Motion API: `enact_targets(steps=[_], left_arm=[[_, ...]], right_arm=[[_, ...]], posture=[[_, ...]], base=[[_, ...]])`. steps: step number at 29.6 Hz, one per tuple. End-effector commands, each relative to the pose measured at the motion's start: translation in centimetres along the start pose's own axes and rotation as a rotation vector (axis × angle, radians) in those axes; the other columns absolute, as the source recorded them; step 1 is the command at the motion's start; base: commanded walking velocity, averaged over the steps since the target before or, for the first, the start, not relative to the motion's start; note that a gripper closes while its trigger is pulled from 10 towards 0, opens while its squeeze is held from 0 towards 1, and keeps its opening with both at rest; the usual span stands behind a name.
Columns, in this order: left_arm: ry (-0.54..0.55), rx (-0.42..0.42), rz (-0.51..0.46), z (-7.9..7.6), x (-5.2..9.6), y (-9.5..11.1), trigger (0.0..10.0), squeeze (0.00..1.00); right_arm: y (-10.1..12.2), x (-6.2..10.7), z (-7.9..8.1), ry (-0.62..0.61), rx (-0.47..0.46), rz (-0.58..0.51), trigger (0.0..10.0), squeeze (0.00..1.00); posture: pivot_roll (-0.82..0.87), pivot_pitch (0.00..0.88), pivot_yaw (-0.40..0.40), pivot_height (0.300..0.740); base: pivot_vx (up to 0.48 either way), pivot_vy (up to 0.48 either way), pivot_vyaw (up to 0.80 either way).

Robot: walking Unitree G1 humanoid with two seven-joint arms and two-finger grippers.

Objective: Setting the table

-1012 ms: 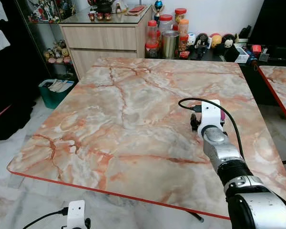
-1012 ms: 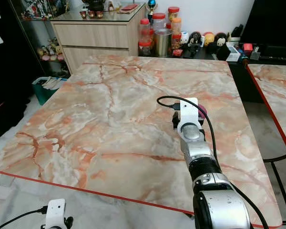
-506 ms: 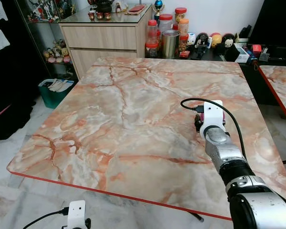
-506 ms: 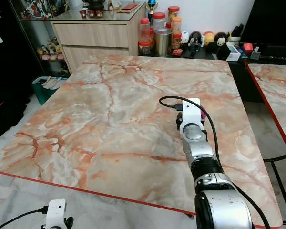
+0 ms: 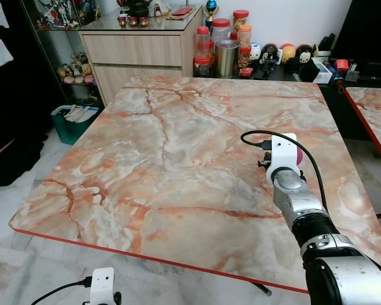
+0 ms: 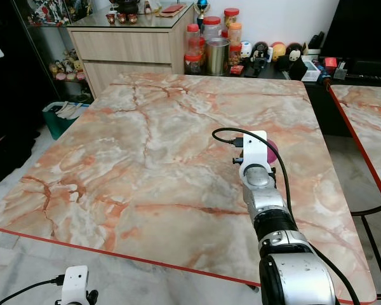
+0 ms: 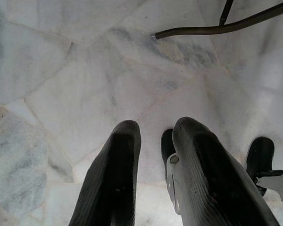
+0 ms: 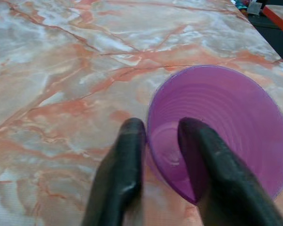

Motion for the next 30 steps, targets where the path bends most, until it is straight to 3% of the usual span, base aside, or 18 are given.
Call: enact_targets(steps=[1,21,22,25,27,30], left_arm=[[0.002,-0.004,0.013,0.3,0.0,-0.3,10.0,0.00],[0.000,-0.005,0.012,0.1,0.0,-0.2,10.0,0.00],[0.000,-0.006,0.012,0.1,0.0,-0.2,10.0,0.00],[0.001,-0.005,0.008,0.1,0.0,-0.2,10.0,0.00],[0.015,-0.007,-0.009,0.3,0.0,0.1,10.0,0.00],[0.024,-0.005,-0.025,0.4,0.0,0.5,10.0,0.00]], right_arm=[[0.1,0.0,0.3,0.010,-0.016,0.000,0.0,0.00],[1.2,0.2,1.2,0.036,-0.026,-0.057,0.0,0.00],[2.2,0.3,1.3,0.035,-0.030,-0.107,10.0,0.00],[3.8,0.6,1.2,0.028,-0.038,-0.193,10.0,0.00],[8.0,2.1,1.5,0.033,-0.101,-0.419,10.0,0.00],[9.2,3.1,1.8,0.041,-0.116,-0.511,10.0,0.00]], posture=[[0.02,0.000,0.033,0.740],[0.01,0.000,0.036,0.740],[0.01,0.000,0.037,0.740],[0.01,0.000,0.037,0.740],[0.01,0.000,0.037,0.740],[0.01,0.000,0.034,0.740]], base=[[0.000,0.000,0.00],[0.000,0.000,0.00],[0.000,0.000,0.00],[0.000,0.000,0.00],[0.000,0.000,0.00],[0.000,0.000,0.00]])
Point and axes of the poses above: a point about 5 cm out from each wrist's last joint towards the gripper, its own x axis pointing back from the gripper into the wrist, its own y axis along the axis of the wrist's last joint, z = x × y, the point moved 6 cm from there along -x, pointing out of the wrist towards the gripper, and after that the axes turned 6 degrees about x, right-handed, at the moved point
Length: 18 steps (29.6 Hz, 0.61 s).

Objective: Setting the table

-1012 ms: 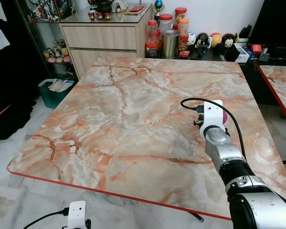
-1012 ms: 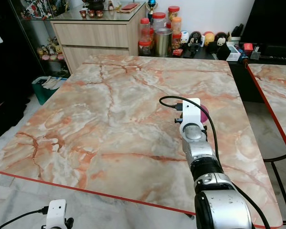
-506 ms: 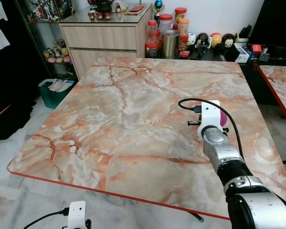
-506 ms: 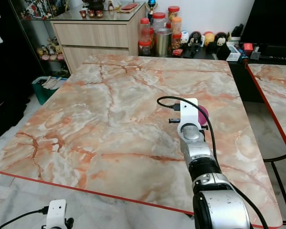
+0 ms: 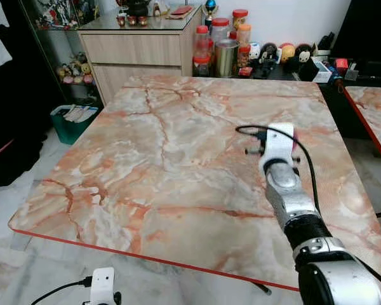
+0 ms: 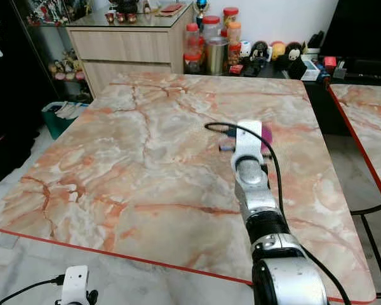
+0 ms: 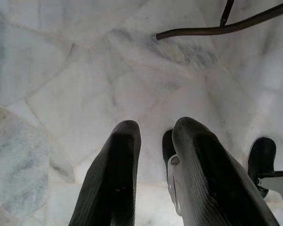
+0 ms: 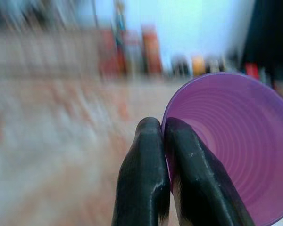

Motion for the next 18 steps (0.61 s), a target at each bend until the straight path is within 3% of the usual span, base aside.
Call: enact_targets(steps=[1,9,12,18], left_arm=[[0.017,-0.001,-0.014,0.4,0.0,0.3,10.0,0.00],[0.055,-0.022,-0.023,1.1,0.1,0.3,10.0,0.00],[0.064,-0.035,-0.031,1.2,0.1,0.4,10.0,0.00],[0.068,-0.034,-0.036,1.2,0.1,0.5,10.0,0.00]], right_arm=[[1.0,0.2,0.3,0.009,-0.017,-0.053,10.0,0.00],[0.7,3.2,3.5,0.090,-0.053,-0.179,10.0,0.00],[0.4,3.5,4.2,0.107,-0.036,-0.176,10.0,0.00],[1.1,3.4,4.9,0.120,-0.057,-0.191,10.0,0.00]], posture=[[0.01,0.000,0.034,0.740],[0.00,0.000,0.028,0.740],[0.00,0.000,0.029,0.740],[0.00,0.000,0.028,0.740]], base=[[0.000,0.000,0.00],[0.000,0.000,0.00],[0.000,0.000,0.00],[0.000,-0.299,0.00]])
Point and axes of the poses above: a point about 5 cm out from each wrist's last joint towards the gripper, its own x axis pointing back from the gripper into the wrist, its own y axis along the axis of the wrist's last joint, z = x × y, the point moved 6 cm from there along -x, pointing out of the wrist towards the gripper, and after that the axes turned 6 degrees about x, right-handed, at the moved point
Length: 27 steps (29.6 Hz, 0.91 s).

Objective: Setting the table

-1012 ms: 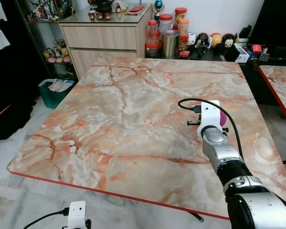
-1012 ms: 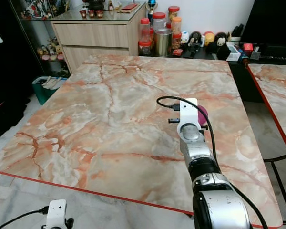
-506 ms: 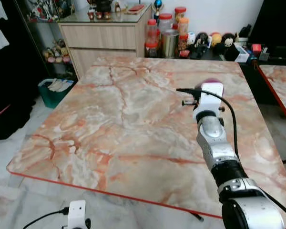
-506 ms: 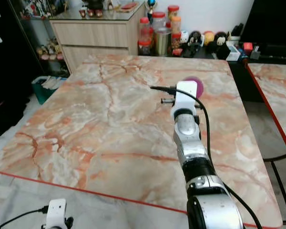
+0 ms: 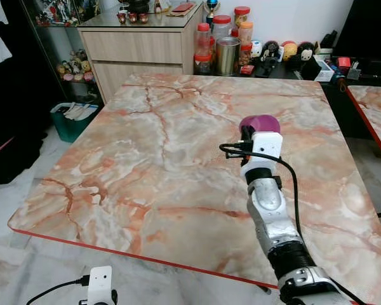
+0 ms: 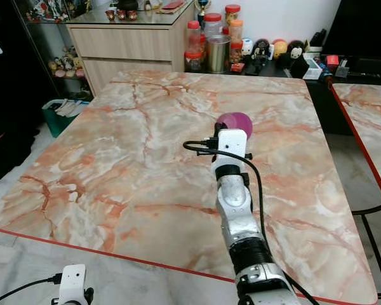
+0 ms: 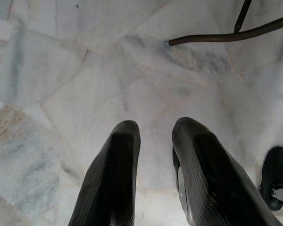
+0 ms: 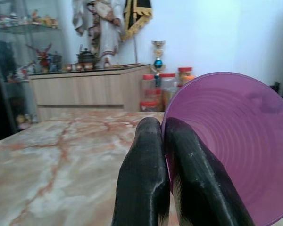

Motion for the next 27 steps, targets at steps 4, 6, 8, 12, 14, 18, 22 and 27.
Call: enact_targets(steps=[4,6,8,12,14,18,22,27], left_arm=[[0.019,-0.019,-0.002,0.6,0.0,0.1,10.0,0.00],[0.019,-0.020,-0.002,0.6,0.0,0.1,10.0,0.00],[0.024,-0.013,-0.005,0.7,0.0,0.1,10.0,0.00],[0.021,-0.016,-0.006,0.6,0.0,0.1,10.0,0.00],[0.020,-0.016,-0.007,0.6,0.0,0.2,10.0,0.00],[0.015,-0.014,-0.013,0.5,0.0,0.3,10.0,0.00],[0.015,-0.011,-0.017,0.5,-0.1,0.5,10.0,0.00],[0.015,-0.013,-0.017,0.5,-0.1,0.5,10.0,0.00]], right_arm=[[1.5,-0.7,0.1,0.000,0.011,-0.046,10.0,0.00],[1.5,-0.7,0.1,0.000,0.011,-0.047,10.0,0.00],[1.8,-1.0,-0.4,-0.006,0.008,-0.056,10.0,0.00],[1.7,-1.2,-1.1,-0.025,0.013,-0.049,10.0,0.00],[1.7,-1.2,-1.2,-0.030,0.017,-0.047,10.0,0.00],[1.8,-1.2,-1.8,-0.043,0.008,-0.053,10.0,0.00],[1.8,-1.3,-2.2,-0.057,0.004,-0.051,10.0,0.00],[2.4,-1.4,-2.0,-0.042,0.007,-0.077,10.0,0.00]], posture=[[0.00,0.000,0.027,0.740],[0.00,0.000,0.027,0.740],[0.00,0.000,0.021,0.740],[0.00,0.000,0.020,0.740],[0.00,0.000,0.020,0.740],[0.00,0.000,0.021,0.740],[0.00,0.000,0.020,0.740],[0.00,0.000,0.020,0.740]], base=[[0.000,-0.311,0.00],[0.000,-0.311,0.00],[0.000,-0.300,0.00],[0.000,-0.300,0.00],[0.000,-0.315,0.00],[0.000,-0.318,0.00],[0.000,-0.324,0.00],[0.000,-0.328,-0.28]])
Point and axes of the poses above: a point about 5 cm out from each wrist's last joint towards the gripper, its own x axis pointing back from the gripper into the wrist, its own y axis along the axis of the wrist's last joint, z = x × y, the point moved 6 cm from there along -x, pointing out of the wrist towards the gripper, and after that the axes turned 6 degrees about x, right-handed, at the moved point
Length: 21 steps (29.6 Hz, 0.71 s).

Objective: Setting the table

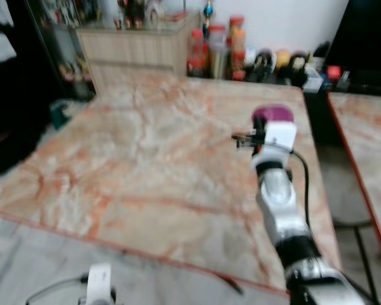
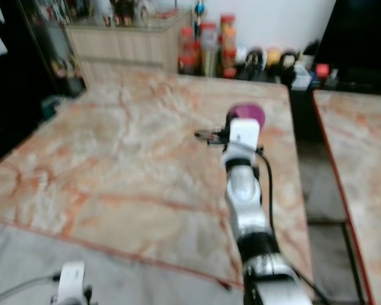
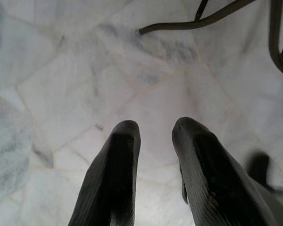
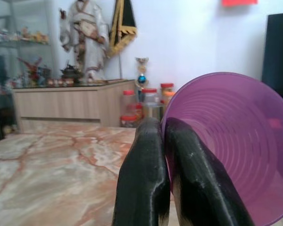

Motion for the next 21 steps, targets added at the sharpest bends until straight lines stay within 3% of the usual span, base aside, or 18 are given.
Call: enact_targets(steps=[1,10,16,21], left_arm=[[-0.003,-0.010,-0.007,-0.1,0.0,0.2,10.0,0.00],[-0.002,-0.006,-0.007,-0.1,0.0,0.2,10.0,0.00],[0.000,-0.001,-0.007,-0.1,0.0,0.2,10.0,0.00],[-0.001,-0.002,-0.006,-0.1,0.0,0.2,10.0,0.00]], right_arm=[[0.9,-0.3,-0.3,-0.003,0.007,-0.033,10.0,0.00],[1.1,-0.5,-0.4,-0.003,0.008,-0.033,10.0,0.00],[0.9,-0.8,-1.7,-0.047,0.018,-0.017,10.0,0.00],[0.9,-0.8,-2.1,-0.054,0.005,-0.018,10.0,0.00]], posture=[[0.00,0.000,0.019,0.740],[0.00,0.000,0.019,0.740],[0.00,0.000,0.019,0.740],[0.00,0.000,0.025,0.740]], base=[[0.000,-0.319,0.00],[0.000,-0.315,0.00],[0.000,-0.307,0.00],[0.000,-0.226,-0.51]])
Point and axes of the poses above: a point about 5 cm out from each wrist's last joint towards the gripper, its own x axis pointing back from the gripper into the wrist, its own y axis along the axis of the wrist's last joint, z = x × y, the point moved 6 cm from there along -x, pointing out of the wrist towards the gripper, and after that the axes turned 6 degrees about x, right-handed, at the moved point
